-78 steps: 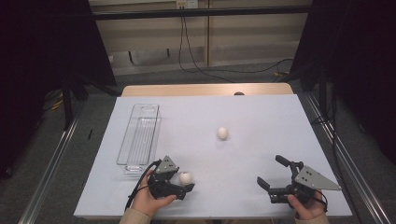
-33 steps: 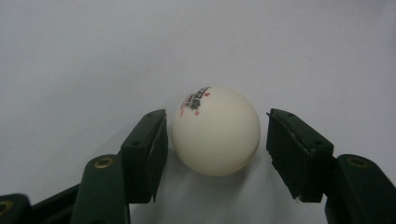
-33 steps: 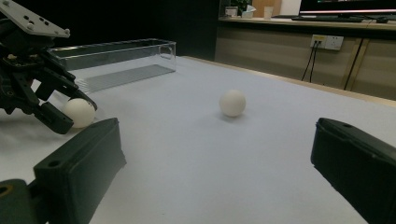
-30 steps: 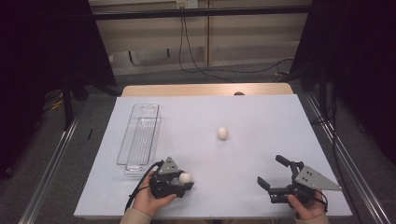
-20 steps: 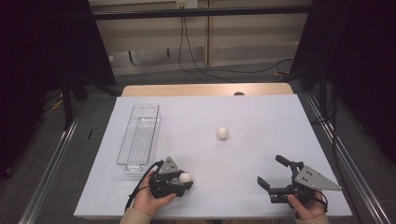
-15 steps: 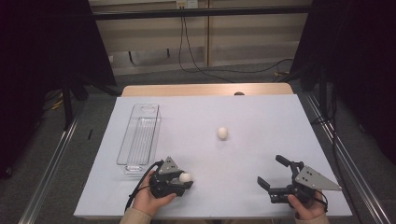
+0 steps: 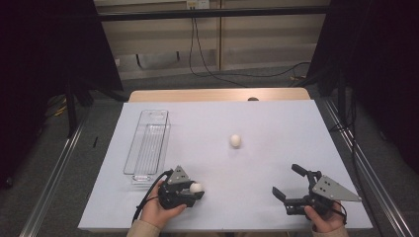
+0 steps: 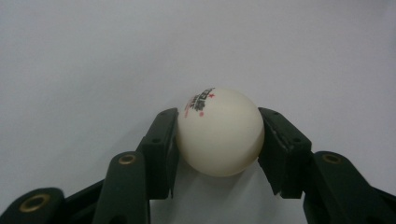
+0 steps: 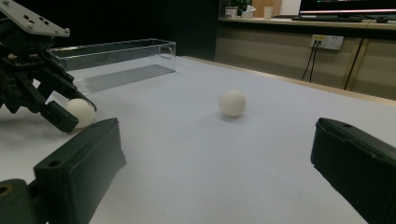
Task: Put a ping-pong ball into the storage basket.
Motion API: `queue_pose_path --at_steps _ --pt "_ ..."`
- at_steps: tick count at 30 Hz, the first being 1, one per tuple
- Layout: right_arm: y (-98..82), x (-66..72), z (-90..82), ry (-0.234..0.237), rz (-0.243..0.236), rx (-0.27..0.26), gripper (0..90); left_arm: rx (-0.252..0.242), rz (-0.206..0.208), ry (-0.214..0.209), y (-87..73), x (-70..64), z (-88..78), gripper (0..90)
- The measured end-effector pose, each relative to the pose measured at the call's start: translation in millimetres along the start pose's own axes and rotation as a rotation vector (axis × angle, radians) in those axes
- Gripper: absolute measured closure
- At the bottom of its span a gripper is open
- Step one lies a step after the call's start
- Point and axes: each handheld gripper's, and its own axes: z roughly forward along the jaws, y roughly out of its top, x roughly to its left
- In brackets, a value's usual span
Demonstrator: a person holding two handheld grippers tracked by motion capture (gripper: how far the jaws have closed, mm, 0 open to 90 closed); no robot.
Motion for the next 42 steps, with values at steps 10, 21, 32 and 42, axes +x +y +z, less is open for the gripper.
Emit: queue_pose_path --at_steps 10,21,32,42 --pt "0.1 -0.2 -0.4 -0.002 0.001 -0.001 1.4 -0.006 -0.020 -0.007 0.4 0.9 -1.4 50.9" --pt "0.4 -0.4 -1.1 0.000 0.002 -0.005 1.4 -0.012 -0.046 -0.015 7.2 1.6 -5.6 50.9" --pt "0.4 -0.4 -1.1 -0.003 0.010 -0.011 1.5 -0.010 -0.050 -0.010 13.1 1.9 -10.8 50.9" --pt "0.3 -0.2 -1.2 0.000 0.009 -0.010 1.5 -0.010 -0.074 0.003 20.5 5.9 -19.6 51.0"
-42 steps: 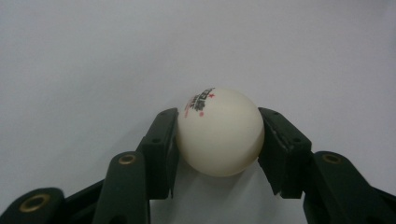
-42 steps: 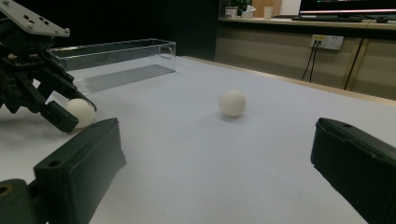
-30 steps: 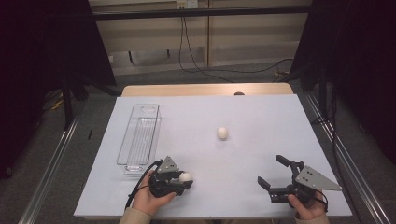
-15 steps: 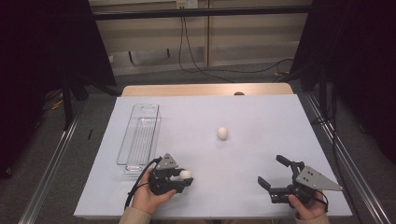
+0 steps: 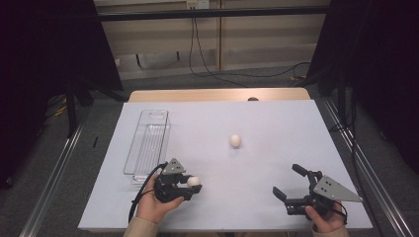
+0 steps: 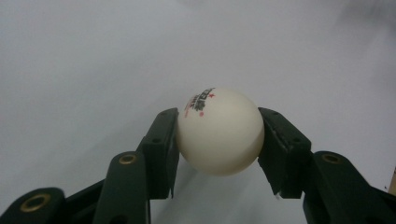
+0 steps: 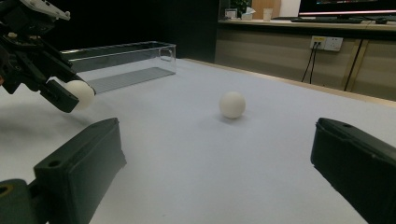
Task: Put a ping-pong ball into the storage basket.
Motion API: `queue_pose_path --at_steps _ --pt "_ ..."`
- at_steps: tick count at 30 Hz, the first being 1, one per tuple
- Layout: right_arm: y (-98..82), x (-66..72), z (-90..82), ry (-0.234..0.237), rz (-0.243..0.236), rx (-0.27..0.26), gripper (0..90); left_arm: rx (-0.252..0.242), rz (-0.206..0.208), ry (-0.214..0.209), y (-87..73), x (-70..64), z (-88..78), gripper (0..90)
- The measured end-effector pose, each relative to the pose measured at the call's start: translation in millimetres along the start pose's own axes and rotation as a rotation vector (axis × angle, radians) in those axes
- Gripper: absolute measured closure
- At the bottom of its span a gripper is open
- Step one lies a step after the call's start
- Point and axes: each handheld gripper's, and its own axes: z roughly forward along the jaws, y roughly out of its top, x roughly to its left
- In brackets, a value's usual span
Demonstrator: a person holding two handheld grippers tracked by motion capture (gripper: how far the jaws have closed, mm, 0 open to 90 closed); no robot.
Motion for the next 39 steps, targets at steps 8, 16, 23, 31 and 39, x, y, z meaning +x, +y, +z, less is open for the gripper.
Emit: queue_pose_path --at_steps 8,16,23,31,39 --pt "0.0 0.0 0.1 -0.003 0.003 -0.002 1.5 0.001 -0.007 -0.004 6.0 0.3 -2.4 51.0" --pt "0.0 0.0 0.2 -0.001 0.002 -0.001 1.5 -0.005 -0.023 -0.001 9.7 2.4 -8.0 50.9" --pt "0.1 0.0 0.1 -0.002 0.003 -0.002 1.5 -0.017 -0.034 0.017 14.3 5.0 -14.0 50.9" --pt "0.1 -0.4 -0.1 -0.002 0.002 -0.001 1.5 -0.016 -0.039 0.022 16.1 7.7 -17.1 51.0" --pt "0.1 -0.5 -0.1 -0.003 0.002 -0.001 1.5 -0.012 -0.036 0.031 20.5 8.0 -19.1 51.0"
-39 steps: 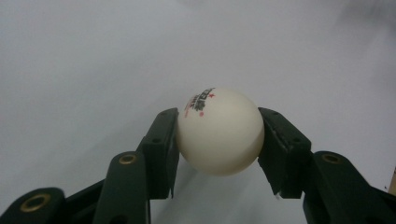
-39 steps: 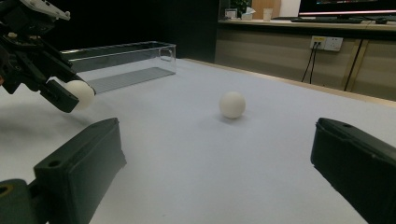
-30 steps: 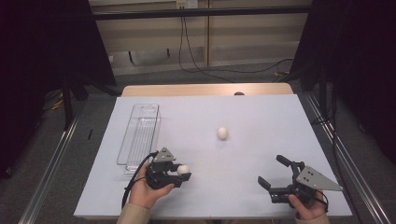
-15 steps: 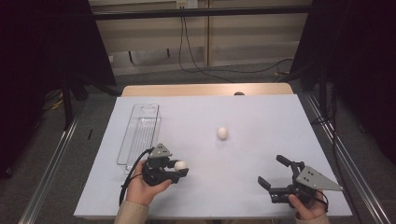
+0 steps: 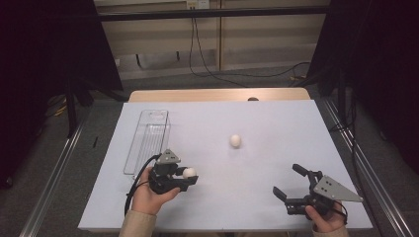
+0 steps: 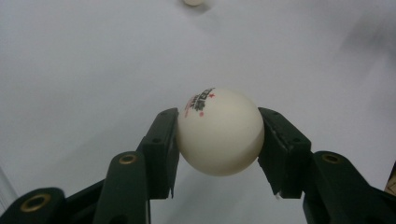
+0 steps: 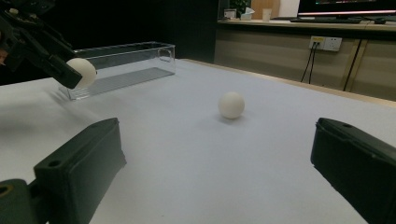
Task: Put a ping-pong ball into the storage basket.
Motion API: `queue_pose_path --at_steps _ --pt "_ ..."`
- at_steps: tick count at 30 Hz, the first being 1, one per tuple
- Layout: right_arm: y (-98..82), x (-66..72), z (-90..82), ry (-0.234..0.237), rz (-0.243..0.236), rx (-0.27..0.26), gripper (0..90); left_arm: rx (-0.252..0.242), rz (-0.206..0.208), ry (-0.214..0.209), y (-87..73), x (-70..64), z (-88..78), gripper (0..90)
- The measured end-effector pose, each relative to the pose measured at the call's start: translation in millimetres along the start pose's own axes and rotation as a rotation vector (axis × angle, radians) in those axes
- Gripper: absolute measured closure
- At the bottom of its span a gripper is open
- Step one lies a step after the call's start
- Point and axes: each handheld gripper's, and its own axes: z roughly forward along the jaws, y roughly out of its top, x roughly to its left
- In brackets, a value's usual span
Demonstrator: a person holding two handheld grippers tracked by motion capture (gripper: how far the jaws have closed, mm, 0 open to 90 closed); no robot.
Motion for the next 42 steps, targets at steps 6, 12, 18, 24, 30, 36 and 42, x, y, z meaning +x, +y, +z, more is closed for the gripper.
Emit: queue_pose_path --at_steps 6,12,18,24,30,36,42 --pt "0.0 -0.2 -0.1 -0.001 0.001 -0.002 1.5 -0.009 -0.013 0.008 4.0 2.1 -1.7 51.0" --pt "-0.2 -0.7 -0.1 0.000 0.000 -0.002 1.4 -0.005 -0.004 0.013 6.1 3.0 -2.2 51.0" --pt "-0.2 -1.3 -0.5 -0.004 0.007 -0.008 1.4 -0.014 -0.007 0.021 9.1 5.1 -7.4 51.0" --pt "-0.2 -1.9 -0.8 -0.005 0.013 -0.010 1.2 -0.019 -0.007 0.028 11.2 7.1 -9.5 51.0" --pt "-0.4 -2.1 -1.1 -0.007 0.015 -0.010 1.2 -0.016 -0.011 0.031 12.4 8.0 -10.8 51.0" --pt "-0.3 -2.3 -1.3 -0.009 0.020 -0.012 1.1 -0.016 -0.012 0.035 14.2 9.0 -12.4 51.0" --pt "-0.4 -2.7 -1.4 -0.011 0.022 -0.011 0.9 -0.015 -0.015 0.040 15.1 10.3 -14.1 51.0"
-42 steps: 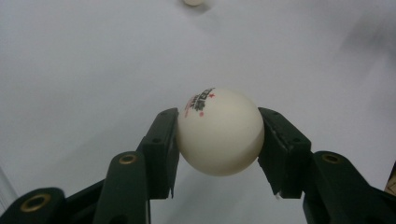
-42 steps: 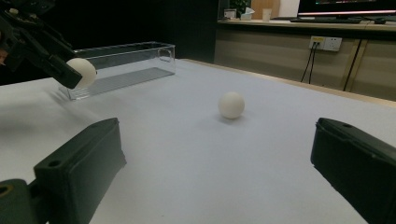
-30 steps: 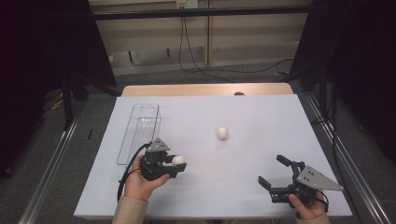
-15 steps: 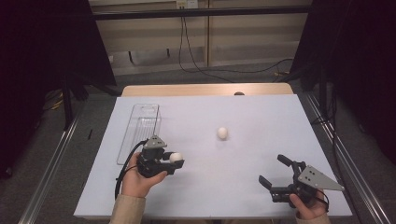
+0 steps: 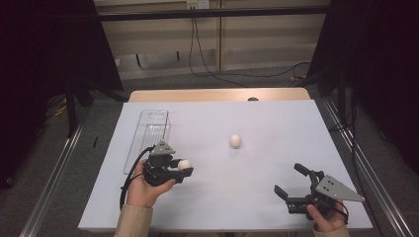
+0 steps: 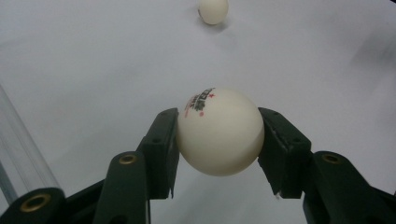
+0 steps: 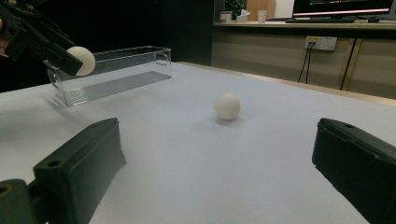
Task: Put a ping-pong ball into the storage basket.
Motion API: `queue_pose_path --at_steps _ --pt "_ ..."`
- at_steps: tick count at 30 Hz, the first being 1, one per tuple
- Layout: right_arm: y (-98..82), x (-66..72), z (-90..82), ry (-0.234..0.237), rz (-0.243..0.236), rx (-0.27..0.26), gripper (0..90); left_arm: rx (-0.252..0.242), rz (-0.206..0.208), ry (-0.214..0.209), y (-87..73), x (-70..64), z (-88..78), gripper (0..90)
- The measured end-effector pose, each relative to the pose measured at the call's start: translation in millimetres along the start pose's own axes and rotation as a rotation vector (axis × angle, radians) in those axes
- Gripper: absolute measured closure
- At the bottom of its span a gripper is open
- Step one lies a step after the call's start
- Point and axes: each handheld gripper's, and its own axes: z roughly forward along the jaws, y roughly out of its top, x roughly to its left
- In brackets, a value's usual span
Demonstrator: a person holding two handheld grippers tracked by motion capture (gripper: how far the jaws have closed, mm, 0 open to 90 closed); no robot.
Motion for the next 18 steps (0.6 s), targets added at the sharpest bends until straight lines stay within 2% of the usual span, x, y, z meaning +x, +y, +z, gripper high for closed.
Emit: queue_pose_path --at_steps 18 --pt "0.1 -0.3 -0.3 0.000 0.005 -0.003 0.9 0.003 -0.002 0.007 3.1 4.8 -2.1 50.9"
